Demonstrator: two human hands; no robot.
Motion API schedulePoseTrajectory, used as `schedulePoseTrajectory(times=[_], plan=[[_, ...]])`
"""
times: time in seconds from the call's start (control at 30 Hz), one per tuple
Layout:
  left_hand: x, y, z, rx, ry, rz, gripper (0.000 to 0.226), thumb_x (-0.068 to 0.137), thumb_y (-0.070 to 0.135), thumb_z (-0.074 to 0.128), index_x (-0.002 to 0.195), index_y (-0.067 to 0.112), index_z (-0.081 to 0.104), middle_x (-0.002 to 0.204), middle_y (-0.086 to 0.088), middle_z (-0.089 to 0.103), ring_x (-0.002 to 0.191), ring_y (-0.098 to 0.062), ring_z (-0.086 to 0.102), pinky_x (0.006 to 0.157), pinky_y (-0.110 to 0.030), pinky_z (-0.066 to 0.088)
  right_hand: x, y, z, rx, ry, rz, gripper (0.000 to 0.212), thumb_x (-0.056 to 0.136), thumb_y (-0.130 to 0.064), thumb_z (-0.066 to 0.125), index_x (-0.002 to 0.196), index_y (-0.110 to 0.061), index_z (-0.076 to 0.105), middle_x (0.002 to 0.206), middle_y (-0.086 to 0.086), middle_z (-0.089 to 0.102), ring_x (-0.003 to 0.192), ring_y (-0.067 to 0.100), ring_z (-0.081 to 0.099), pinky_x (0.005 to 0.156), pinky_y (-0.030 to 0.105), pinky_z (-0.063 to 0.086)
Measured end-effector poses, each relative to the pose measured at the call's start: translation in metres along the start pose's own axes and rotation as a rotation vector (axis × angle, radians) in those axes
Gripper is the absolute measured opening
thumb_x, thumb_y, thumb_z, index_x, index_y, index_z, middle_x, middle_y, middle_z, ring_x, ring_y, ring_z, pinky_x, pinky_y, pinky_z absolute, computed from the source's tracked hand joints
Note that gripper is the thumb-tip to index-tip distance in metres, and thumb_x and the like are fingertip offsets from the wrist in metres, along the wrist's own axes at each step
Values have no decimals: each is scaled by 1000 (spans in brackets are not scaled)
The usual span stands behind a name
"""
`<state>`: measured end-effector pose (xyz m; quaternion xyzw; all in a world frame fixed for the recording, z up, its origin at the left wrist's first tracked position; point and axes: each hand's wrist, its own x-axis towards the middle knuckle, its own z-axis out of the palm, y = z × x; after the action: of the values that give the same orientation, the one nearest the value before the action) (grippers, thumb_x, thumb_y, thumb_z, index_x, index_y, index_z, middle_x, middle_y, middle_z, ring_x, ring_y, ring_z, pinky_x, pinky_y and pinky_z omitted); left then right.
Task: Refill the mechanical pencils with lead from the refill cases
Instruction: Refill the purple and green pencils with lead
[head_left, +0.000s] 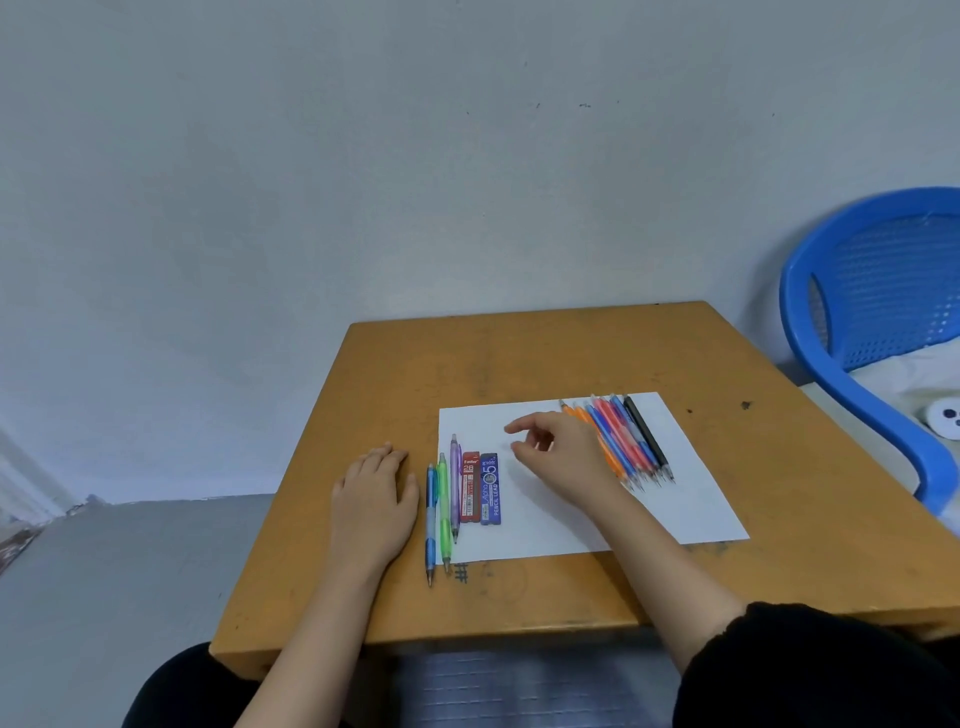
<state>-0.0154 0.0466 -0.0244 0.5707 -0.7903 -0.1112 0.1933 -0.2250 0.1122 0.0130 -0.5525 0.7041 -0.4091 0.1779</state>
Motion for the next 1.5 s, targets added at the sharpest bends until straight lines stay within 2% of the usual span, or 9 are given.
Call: schedulePoseTrajectory(times=[0.2,0.3,0.4,0.5,0.77,1.03,1.2,1.4,1.5], plan=[[1,0,0,-8,3,-3,44,100,36,41,141,23,44,151,4,38,139,-13,30,113,-36,22,14,-23,13,-173,-309,-59,54,84,-37,68,134,-25,49,122,-4,54,108,7,47,78,19,40],[0,0,-1,-4,7,-1,44,100,37,41,142,24,44,151,5,38,140,-13,29,114,-35,21,24,-25,23,-293,-434,-99,72,80,-44,71,141,-25,39,143,-2,41,127,13,39,96,27,39],[0,0,-1,-12,8,-1,44,100,37,41,141,24,44,151,5,38,140,-13,29,114,-35,20,33,-25,32,-403,-515,-104,92,73,-55,72,146,-20,29,151,0,30,136,17,30,108,35,31],[1,-2,0,-9,6,0,44,100,37,40,141,25,44,151,6,37,139,-11,28,113,-33,20,40,-24,36,-447,-535,-105,98,70,-59,73,147,-19,28,152,0,27,138,17,25,111,38,27],[3,-3,0,-12,3,0,44,99,39,40,141,26,44,151,6,37,139,-11,29,113,-34,22,48,-24,38,-451,-551,-95,89,65,-56,77,139,-22,40,145,-3,32,135,16,23,112,42,27],[3,-2,0,-4,18,3,43,99,38,41,140,26,45,149,7,40,138,-10,30,112,-33,23,52,-36,36,-399,-547,12,83,63,-43,85,130,-16,43,133,2,41,121,18,39,98,32,40],[1,-1,-1,-1,25,0,43,99,38,41,140,26,46,149,7,40,137,-10,31,111,-33,24,50,-49,29,-236,-504,63,66,71,-28,82,122,-14,43,123,3,52,102,16,52,79,28,48],[2,-2,-1,2,20,-2,43,99,38,41,140,25,46,149,7,40,138,-11,31,112,-35,23,40,-61,24,-8,-390,83,45,82,-13,73,116,-17,43,90,5,60,75,11,61,65,26,54],[2,-2,0,-4,14,0,43,99,38,41,140,25,46,149,6,39,138,-12,31,113,-36,22,33,-61,20,139,-297,92,32,86,-8,67,107,-20,46,93,17,65,71,14,65,68,31,57]])
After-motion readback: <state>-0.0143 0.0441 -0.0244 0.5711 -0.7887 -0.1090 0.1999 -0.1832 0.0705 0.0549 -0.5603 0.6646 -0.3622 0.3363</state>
